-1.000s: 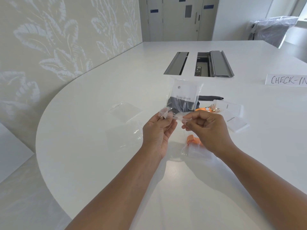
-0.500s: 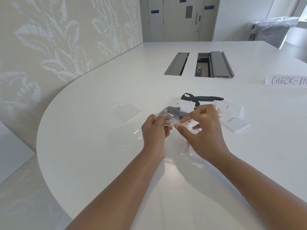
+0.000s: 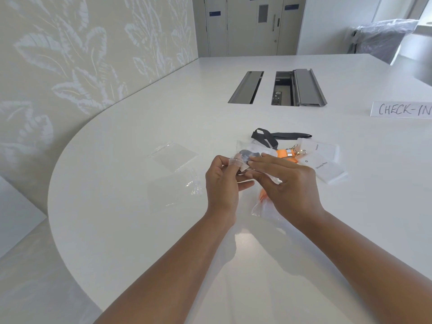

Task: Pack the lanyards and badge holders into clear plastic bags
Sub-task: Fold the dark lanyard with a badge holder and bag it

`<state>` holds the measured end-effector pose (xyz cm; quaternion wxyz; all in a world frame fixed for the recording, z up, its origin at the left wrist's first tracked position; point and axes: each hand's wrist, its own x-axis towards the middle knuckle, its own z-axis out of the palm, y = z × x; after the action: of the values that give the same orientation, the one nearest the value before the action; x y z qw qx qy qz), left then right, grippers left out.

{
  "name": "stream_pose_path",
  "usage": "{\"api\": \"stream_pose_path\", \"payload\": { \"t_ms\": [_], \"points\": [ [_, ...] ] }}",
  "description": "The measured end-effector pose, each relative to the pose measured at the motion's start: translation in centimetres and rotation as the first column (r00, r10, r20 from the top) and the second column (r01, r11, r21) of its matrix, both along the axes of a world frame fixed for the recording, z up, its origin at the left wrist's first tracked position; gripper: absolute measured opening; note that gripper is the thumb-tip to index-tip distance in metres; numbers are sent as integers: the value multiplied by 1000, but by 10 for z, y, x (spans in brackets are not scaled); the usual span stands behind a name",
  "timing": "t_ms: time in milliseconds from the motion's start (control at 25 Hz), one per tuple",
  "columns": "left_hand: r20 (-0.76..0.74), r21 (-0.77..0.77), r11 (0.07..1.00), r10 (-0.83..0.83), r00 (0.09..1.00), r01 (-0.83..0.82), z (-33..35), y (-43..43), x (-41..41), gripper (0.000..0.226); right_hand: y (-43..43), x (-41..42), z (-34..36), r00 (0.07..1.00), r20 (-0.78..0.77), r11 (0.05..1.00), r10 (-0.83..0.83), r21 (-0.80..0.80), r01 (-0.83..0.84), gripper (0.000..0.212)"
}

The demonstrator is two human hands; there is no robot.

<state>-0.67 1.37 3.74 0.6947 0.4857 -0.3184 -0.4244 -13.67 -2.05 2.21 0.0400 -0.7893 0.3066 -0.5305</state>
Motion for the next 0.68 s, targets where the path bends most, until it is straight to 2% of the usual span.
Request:
{"api": "stream_pose_path", "payload": {
  "t_ms": [240, 400, 520, 680],
  "points": [
    [48, -47, 999, 19, 999, -17, 1, 2, -3, 19, -1, -2, 1, 998, 17, 995, -55, -83, 56, 15],
    [83, -71, 997, 20, 996, -14, 3, 5, -2, 29, -4, -5, 4, 993, -17, 969, -115, -224, 108, 11],
    [79, -123, 992, 51, 996, -41, 3, 9, -2, 39, -10, -13, 10, 991, 15, 963, -132, -236, 131, 13],
    [91, -139, 990, 50, 995, -37, 3, 10, -2, 8, -12, -14, 9, 998, -9, 964, -56, -260, 52, 15]
  ]
}}
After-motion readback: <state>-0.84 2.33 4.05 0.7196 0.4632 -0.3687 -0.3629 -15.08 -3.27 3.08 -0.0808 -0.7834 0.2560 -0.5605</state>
